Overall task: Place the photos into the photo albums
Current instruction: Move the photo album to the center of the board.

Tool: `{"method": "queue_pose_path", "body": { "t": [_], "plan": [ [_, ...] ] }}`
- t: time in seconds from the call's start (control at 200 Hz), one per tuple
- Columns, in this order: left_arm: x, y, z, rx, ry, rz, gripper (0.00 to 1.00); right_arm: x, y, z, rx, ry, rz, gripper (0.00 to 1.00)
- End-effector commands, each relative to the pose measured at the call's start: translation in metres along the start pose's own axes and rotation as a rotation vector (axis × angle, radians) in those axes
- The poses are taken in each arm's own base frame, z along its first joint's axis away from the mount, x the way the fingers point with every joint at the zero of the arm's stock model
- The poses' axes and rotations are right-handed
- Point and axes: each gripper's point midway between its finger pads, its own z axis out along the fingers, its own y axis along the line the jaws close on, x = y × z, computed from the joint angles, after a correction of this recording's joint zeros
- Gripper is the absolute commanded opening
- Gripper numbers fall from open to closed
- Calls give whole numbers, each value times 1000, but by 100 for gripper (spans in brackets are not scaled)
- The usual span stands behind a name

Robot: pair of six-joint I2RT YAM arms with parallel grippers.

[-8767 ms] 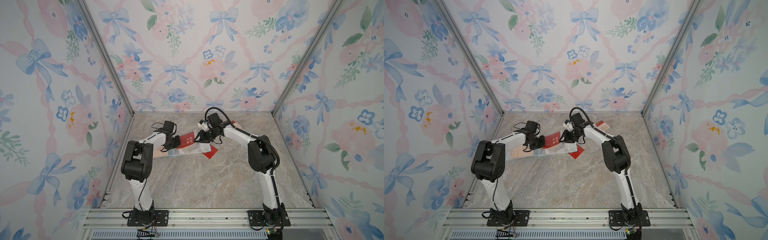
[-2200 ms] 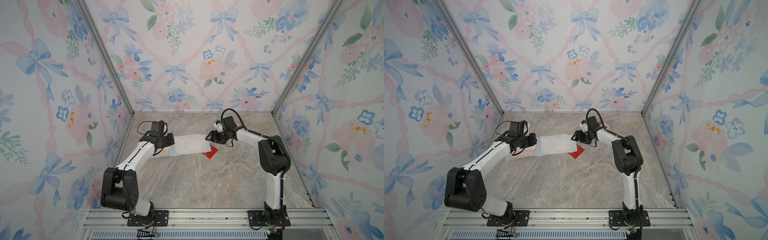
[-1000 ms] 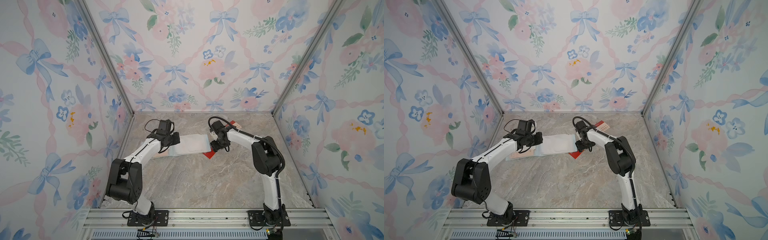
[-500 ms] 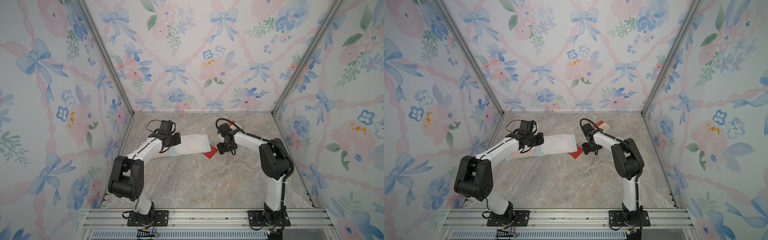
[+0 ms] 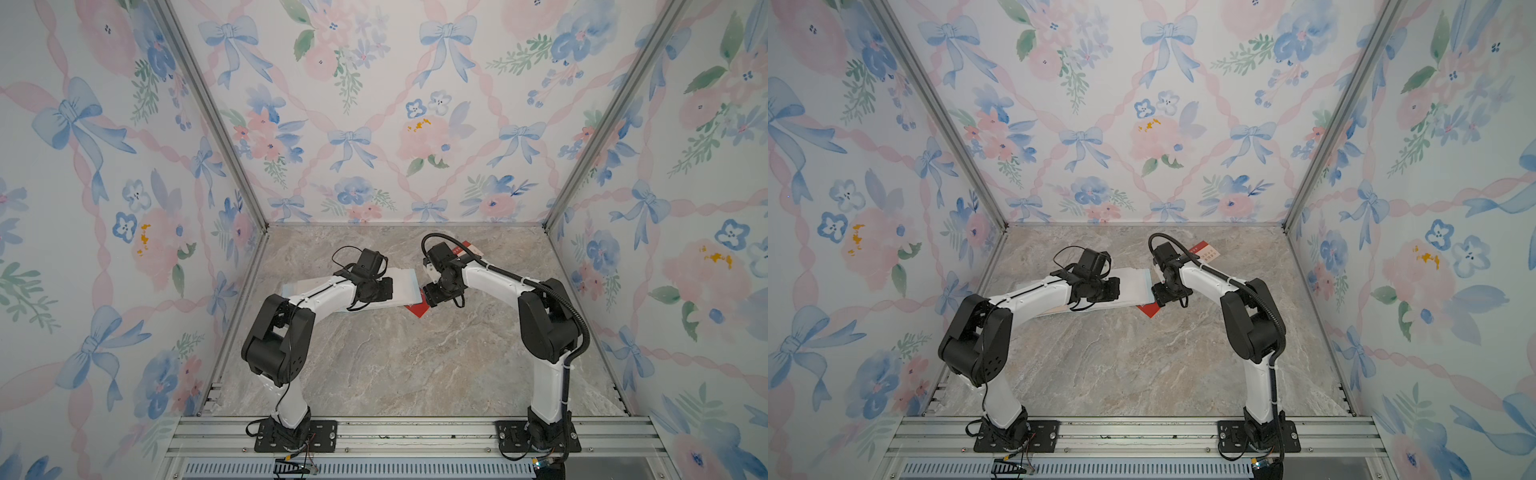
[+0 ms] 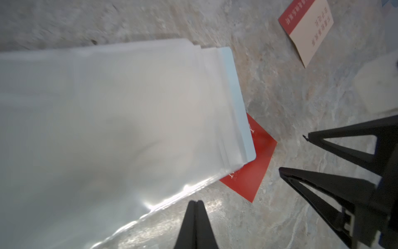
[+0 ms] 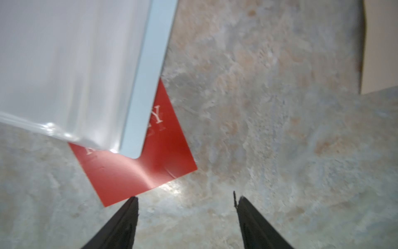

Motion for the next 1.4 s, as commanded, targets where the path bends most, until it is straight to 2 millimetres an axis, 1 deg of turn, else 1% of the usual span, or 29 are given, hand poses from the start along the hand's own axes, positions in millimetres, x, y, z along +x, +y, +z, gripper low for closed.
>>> {"method": "queue_pose_path", "body": {
  "t": [0.0, 0.045, 0.13, 0.23, 0.29, 0.415, 0.56, 0.655, 0.74, 0.87, 0.985, 1.035, 1.095, 1.15, 1.275, 1.395],
  "plan": [
    [28, -19, 13, -2, 53, 20, 3, 8, 5, 7, -31, 49, -4, 73],
    [41, -18, 21, -17, 85, 21, 3, 9, 4, 7, -31, 49, 0, 73],
    [60, -2, 36, -65, 133, 3, 3, 10, 3, 7, -38, 46, 6, 73],
    [65, 15, 42, -133, 130, -9, 3, 14, 3, 8, -57, 48, 24, 73],
    [63, 24, 44, -165, 116, -21, 2, 15, 0, 8, -63, 45, 36, 73],
    [58, 51, 53, -210, 113, -63, 2, 17, -3, 6, -71, 39, 49, 73],
    [42, 82, 52, -282, 79, -82, 2, 17, -5, 2, -71, 31, 51, 73],
    [27, 95, 53, -299, 60, -96, 1, 14, -6, 2, -78, 27, 55, 73],
    [8, 101, 55, -304, 31, -99, 1, 10, -3, 5, -99, 25, 60, 73],
    [-11, 102, 55, -286, 4, -103, 1, -3, 3, 10, -129, 15, 76, 73],
    [-14, 104, 51, -290, -5, -107, 2, -22, 6, 15, -160, -6, 110, 73],
    [-13, 103, 49, -285, -6, -110, 2, -34, 10, 17, -188, -20, 123, 74],
    [-13, 100, 46, -269, -5, -110, 2, -45, 16, 22, -221, -31, 133, 73],
    [-14, 99, 42, -267, -13, -110, 2, -51, 21, 29, -234, -23, 135, 73],
    [-20, 98, 27, -271, -46, -111, 2, -55, 31, 45, -250, 10, 120, 73],
    [-21, 88, 17, -224, -55, -118, 3, -45, 42, 56, -276, 60, 107, 73]
  ]
}}
